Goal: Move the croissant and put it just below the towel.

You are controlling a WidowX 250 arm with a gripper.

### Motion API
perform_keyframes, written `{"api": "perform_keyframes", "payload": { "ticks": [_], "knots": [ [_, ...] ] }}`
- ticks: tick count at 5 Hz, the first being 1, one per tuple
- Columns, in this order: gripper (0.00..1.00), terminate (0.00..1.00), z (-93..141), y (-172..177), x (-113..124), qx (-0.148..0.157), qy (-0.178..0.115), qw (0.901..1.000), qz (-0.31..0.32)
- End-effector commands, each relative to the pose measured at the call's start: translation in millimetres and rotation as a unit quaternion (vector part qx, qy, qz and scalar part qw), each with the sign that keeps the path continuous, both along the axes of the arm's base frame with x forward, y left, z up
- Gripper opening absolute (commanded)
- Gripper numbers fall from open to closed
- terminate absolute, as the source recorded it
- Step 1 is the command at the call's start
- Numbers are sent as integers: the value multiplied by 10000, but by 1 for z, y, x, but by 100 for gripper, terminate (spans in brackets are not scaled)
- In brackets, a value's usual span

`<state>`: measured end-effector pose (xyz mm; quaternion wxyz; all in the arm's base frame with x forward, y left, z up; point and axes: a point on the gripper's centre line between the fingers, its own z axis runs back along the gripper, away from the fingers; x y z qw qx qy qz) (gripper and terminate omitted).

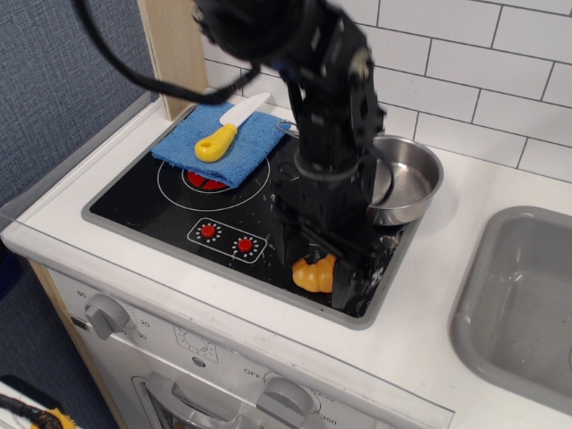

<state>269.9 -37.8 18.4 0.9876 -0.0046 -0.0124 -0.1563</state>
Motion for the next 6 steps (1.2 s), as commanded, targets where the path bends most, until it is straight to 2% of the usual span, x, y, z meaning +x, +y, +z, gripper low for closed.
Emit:
{"api": "perform_keyframes", "payload": {
  "ticks": [1,2,3,4,5,6],
  "knots": [
    [100,0,-1,-3,25,-11,-192,9998,65],
    [100,0,-6,-5,26,-12,-116,9999,55],
    [0,0,-7,-7,24,42,-102,9999,22],
    [0,0,1,-7,25,14,-185,9998,4],
    [0,0,32,7,30,24,-434,9990,103],
    [0,0,69,37,32,-37,-789,9963,332]
  ]
}}
